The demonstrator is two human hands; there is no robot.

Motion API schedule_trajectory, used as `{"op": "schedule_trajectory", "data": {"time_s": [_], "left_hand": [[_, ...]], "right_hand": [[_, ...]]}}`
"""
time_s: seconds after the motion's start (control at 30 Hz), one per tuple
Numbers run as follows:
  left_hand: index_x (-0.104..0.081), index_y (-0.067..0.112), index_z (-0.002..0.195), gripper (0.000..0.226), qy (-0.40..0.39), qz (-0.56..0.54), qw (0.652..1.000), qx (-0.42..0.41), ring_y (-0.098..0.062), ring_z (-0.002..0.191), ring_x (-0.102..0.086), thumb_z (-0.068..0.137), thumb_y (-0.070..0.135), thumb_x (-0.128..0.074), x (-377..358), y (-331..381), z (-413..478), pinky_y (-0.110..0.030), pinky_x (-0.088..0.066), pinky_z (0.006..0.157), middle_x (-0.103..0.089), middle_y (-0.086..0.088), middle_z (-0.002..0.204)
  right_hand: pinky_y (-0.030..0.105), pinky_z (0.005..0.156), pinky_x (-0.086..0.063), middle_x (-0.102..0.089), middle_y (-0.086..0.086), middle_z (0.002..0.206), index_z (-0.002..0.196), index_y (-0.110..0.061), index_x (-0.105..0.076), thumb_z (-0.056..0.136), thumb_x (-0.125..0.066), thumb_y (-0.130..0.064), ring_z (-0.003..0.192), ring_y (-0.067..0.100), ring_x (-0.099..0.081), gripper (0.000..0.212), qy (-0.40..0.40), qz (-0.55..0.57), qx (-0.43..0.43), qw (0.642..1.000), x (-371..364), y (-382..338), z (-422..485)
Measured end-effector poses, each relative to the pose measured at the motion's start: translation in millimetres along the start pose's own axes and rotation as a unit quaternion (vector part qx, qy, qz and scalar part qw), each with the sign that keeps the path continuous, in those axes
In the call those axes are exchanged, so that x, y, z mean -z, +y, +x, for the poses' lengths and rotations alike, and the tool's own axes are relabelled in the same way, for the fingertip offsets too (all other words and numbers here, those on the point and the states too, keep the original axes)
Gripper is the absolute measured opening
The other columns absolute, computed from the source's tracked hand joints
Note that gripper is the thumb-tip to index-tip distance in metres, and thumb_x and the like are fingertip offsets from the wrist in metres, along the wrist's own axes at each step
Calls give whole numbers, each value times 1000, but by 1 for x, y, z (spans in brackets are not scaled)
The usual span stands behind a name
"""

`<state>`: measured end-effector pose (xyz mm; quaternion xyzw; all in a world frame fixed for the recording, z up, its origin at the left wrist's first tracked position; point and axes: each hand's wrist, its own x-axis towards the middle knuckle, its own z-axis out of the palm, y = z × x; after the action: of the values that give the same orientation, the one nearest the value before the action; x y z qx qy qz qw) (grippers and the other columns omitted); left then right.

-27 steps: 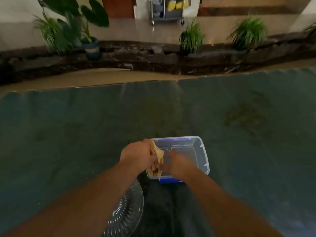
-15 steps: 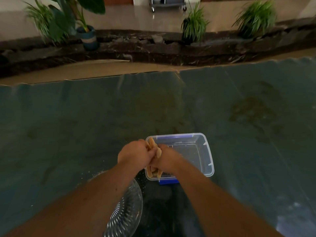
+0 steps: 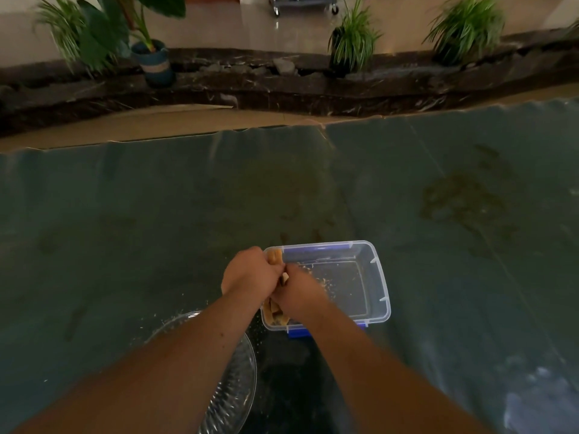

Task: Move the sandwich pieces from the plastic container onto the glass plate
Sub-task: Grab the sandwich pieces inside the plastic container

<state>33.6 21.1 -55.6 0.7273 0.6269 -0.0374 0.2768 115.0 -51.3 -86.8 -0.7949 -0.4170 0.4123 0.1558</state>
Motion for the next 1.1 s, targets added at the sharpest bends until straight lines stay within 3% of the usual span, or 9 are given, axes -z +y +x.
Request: {"op": "schedule_trajectory", "data": {"time_s": [0.1, 0.27, 0.43, 0.53, 0.67, 0.8, 0.9, 1.03, 1.1], "left_hand": [[-68, 23, 95, 27, 19, -12, 1000, -11, -22, 82, -66, 88, 49, -71, 0, 4, -5, -36, -50, 63, -70, -2, 92], [-57, 30, 84, 19, 23, -82, 996, -23, -15, 69, -60, 84, 41, -72, -1, 6, -17, -32, -41, 54, -65, 4, 79], [-53, 26, 97, 34, -5, -152, 988, 37, -10, 64, -53, 86, 49, -75, -2, 4, -10, -32, -36, 51, -58, 6, 79], [-55, 22, 106, 41, 6, -148, 987, 59, -12, 63, -51, 86, 51, -76, -4, 0, 0, -33, -36, 53, -55, 6, 77], [-68, 24, 104, 30, -6, -83, 996, 40, -18, 72, -61, 88, 49, -73, -2, 3, 6, -34, -43, 58, -67, 1, 85], [-57, 33, 105, 24, 28, -116, 993, 28, -8, 66, -50, 87, 41, -72, -1, 8, -2, -33, -40, 58, -56, 11, 80], [-56, 35, 107, 28, 42, -195, 980, -4, -5, 68, -51, 86, 40, -74, 3, 12, -14, -26, -36, 53, -57, 14, 83], [-59, 39, 105, 28, 42, -311, 949, -39, -3, 79, -60, 83, 32, -75, 22, 17, -23, -22, -42, 58, -64, 16, 96], [-62, 40, 99, 25, 38, -375, 925, -44, -5, 85, -65, 81, 32, -78, 36, 18, -27, -21, -47, 62, -69, 13, 100]], "right_hand": [[41, 85, -53, -67, 1, 99, 109, -27, -54, 101, -56, -37, 88, 19, -64, 12, 11, -1, 6, 1000, -1, 4, -5], [33, 78, -45, -56, -13, 87, 107, -36, -46, 98, -61, -37, 76, 6, -56, 17, 34, 46, 4, 998, 5, 8, -17], [35, 81, -50, -66, -4, 107, 135, -26, -49, 101, -57, -31, 91, 16, -65, 36, 19, 129, 4, 991, 5, -1, -32], [38, 88, -57, -67, -3, 111, 135, -24, -54, 99, -57, -32, 100, 19, -67, 37, 21, 166, 4, 986, 4, -5, -37], [52, 103, -52, -68, 14, 124, 133, -15, -55, 108, -47, -25, 110, 31, -67, 28, -7, 48, 19, 999, 10, -7, -34], [42, 88, -56, -68, -2, 106, 120, -33, -52, 104, -49, -38, 90, 13, -66, 17, 38, 149, 1, 988, 14, -1, -32], [28, 76, -48, -55, -25, 94, 140, -44, -40, 101, -54, -45, 79, -2, -56, 42, 29, 206, 18, 978, 18, 1, -36], [31, 91, -53, -58, -17, 118, 156, -49, -22, 91, -59, -43, 101, 5, -61, 74, 18, 252, 34, 967, 31, -7, -47], [16, 75, -52, -61, -24, 115, 153, -52, -25, 88, -61, -44, 94, -3, -65, 76, 21, 283, 51, 958, 40, -17, -57]]}}
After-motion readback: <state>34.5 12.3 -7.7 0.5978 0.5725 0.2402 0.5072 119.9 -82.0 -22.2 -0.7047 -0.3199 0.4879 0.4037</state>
